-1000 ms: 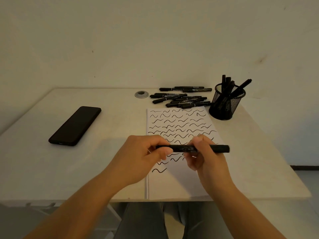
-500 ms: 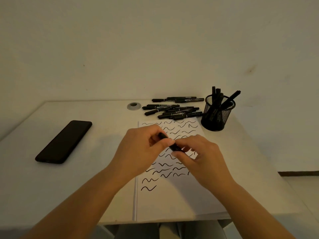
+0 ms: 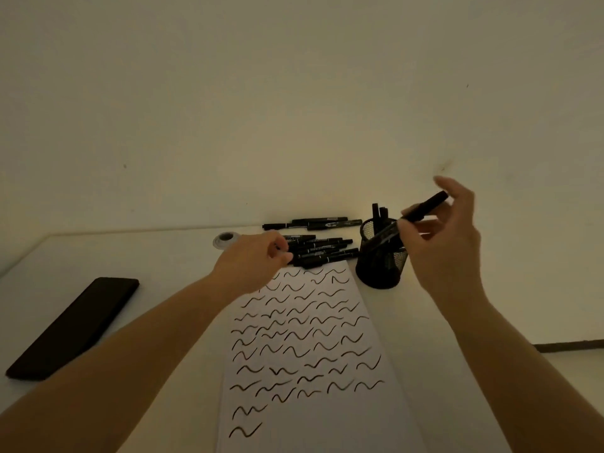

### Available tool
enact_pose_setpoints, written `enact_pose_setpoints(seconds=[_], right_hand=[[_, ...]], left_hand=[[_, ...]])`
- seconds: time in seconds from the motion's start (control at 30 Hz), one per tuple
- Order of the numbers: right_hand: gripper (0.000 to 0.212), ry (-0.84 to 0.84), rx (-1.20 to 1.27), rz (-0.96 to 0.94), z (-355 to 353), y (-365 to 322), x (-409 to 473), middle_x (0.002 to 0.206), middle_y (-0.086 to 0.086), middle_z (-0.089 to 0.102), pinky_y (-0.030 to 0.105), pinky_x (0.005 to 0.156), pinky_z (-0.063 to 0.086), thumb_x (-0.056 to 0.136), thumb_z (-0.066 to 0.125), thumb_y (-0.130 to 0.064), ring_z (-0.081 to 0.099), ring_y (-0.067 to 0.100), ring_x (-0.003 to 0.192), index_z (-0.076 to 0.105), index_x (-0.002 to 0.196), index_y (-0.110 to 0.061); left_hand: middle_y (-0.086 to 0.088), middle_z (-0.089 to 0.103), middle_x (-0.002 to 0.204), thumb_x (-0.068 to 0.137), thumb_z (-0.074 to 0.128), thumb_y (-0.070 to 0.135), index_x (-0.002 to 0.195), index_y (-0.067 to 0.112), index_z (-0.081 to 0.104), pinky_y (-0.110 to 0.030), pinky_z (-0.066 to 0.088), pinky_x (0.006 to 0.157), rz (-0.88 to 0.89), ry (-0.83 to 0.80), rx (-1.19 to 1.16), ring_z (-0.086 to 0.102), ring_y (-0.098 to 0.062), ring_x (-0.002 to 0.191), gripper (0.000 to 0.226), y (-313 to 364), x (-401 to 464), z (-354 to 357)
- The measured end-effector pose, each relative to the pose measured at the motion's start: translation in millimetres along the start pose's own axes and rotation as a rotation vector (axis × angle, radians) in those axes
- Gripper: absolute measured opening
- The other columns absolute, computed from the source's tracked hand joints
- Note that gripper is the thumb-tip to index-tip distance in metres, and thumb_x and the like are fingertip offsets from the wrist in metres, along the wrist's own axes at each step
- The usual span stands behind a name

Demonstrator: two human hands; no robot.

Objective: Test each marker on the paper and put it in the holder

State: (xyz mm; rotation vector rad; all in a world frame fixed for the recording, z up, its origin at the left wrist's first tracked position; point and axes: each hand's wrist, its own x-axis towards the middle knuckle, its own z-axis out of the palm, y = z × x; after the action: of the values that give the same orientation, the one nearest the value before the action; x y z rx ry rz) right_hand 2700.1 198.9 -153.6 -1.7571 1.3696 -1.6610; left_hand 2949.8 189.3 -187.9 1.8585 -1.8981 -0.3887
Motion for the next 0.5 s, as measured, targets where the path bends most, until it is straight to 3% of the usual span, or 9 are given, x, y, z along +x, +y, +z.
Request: enact_pose_setpoints(seconds=[0.13, 0.27, 0.4, 0.5], right_hand=[[0.055, 0.047, 0.015, -0.024, 1.6, 6.1, 25.1, 0.097, -0.004, 0.063, 0.005, 0.055, 0.046, 0.083, 0.061, -0.009, 0.063, -0.004, 0.076, 0.033, 0.121, -0.037], [0.052, 0.013, -0.068, -0.038, 12.1, 17.2, 36.8, 0.092, -0.01, 0.06, 0.006, 0.048, 0.044, 0.086, 0.058, -0.01, 0.061, -0.002, 0.077, 0.032, 0.12, -0.04], [0.051, -0.082, -0.226, -0.048, 27.6, 32.2, 40.1, 0.086, -0.011, 0.054, 0.02, 0.055, 0.046, 0.088, 0.055, -0.013, 0.056, 0.0, 0.071, 0.029, 0.122, -0.041], [0.047, -0.126, -0.339, -0.073, 39.2, 41.9, 35.9, 0.081, -0.01, 0.053, 0.031, 0.059, 0.047, 0.089, 0.051, -0.013, 0.055, 0.013, 0.066, 0.029, 0.124, -0.037]], left_hand=[[0.009, 0.061, 0.096, 0.088, 0.05, 0.042, 0.101, 0.03, 0.054, -0.033, 0.049, 0.076, -0.079, -0.016, 0.114, 0.057, -0.012, 0.079, 0.018, -16.5, 42.5, -1.7], [0.001, 0.061, 0.107, 0.09, 0.048, 0.035, 0.109, 0.022, 0.055, -0.032, 0.046, 0.078, -0.09, -0.018, 0.173, 0.056, -0.018, 0.092, 0.024, -29.1, 72.9, -0.9], [-0.007, 0.058, 0.114, 0.092, 0.047, 0.029, 0.117, 0.017, 0.055, -0.037, 0.045, 0.087, -0.068, -0.023, 0.239, 0.054, -0.023, 0.102, 0.029, -43.3, 93.3, 3.5], [-0.009, 0.054, 0.118, 0.092, 0.046, 0.03, 0.12, 0.016, 0.053, -0.036, 0.044, 0.088, -0.038, -0.033, 0.261, 0.052, -0.025, 0.105, 0.032, -53.8, 104.6, 7.9]])
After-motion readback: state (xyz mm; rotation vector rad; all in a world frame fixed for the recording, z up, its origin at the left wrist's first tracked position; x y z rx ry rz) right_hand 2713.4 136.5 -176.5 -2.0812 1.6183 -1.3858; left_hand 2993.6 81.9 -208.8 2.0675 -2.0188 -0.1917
